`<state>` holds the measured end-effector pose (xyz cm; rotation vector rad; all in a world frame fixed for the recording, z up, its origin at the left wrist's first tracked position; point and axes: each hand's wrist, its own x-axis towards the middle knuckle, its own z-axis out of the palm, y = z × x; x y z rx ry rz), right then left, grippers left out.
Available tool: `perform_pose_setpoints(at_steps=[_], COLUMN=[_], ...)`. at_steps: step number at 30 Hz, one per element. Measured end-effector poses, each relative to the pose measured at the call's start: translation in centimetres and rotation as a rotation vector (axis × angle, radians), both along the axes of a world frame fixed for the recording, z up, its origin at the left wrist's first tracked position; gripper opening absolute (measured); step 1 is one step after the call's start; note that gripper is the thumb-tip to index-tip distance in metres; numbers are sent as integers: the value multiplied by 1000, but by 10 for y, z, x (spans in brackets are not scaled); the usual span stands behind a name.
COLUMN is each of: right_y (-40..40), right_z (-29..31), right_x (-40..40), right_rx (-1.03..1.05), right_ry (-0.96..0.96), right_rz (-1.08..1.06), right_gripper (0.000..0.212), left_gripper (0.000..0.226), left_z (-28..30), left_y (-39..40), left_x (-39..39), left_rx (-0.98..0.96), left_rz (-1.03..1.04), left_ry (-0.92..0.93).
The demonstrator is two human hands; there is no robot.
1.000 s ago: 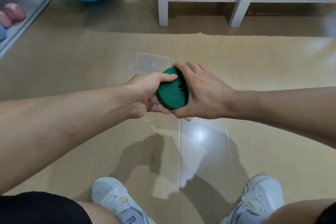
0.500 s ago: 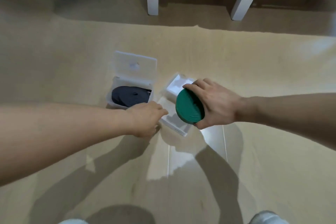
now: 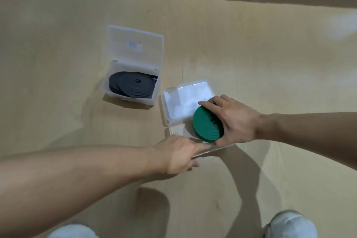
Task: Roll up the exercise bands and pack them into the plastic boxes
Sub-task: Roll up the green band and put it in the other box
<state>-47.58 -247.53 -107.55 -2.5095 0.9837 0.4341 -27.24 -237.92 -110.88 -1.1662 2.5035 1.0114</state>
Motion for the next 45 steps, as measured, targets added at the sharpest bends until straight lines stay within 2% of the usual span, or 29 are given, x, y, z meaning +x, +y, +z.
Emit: perform_pose_setpoints(at_steps=[2, 5, 8, 10, 12, 14, 18, 22, 29, 37, 45], right_y=[5, 13, 18, 18, 20, 25, 39, 47, 42, 35, 40], right_z=[-4, -9, -11, -11, -13, -13, -18, -23, -27, -29, -30], right_x=[-3, -3, 0, 4, 6, 10, 16, 17, 15, 14, 15], right_rx=[-25, -37, -32, -60, -101, -122, -166, -131, -118, -158, 39], right_ry=[13, -22, -74, -107, -122, -129, -105, -90, -119, -81, -92], right_rz=[32, -4, -123, -188, -197, -199, -135, -139, -99, 3, -91], right_gripper=[118, 117, 118, 117, 116, 116, 114, 115, 116, 121, 128], left_gripper=[68, 72, 88, 101, 122, 140, 153, 150, 133, 133, 133], left_z=[-5, -6, -5, -3, -2, -4, -8, -10, -11, -15, -13], left_y=[15, 25, 31, 34, 29, 21, 16, 20, -4, -13, -13], left_x=[5, 24, 34, 30, 24, 19, 13, 8, 21, 32, 30], left_rx=[-13, -275, -417, -373, -240, -130, -27, -14, -95, -129, -113], left_rz=[-72, 33, 195, 338, 510, 547, 538, 497, 425, 279, 320], left_ry=[50, 193, 93, 35, -22, -103, -158, -171, -27, -99, -50])
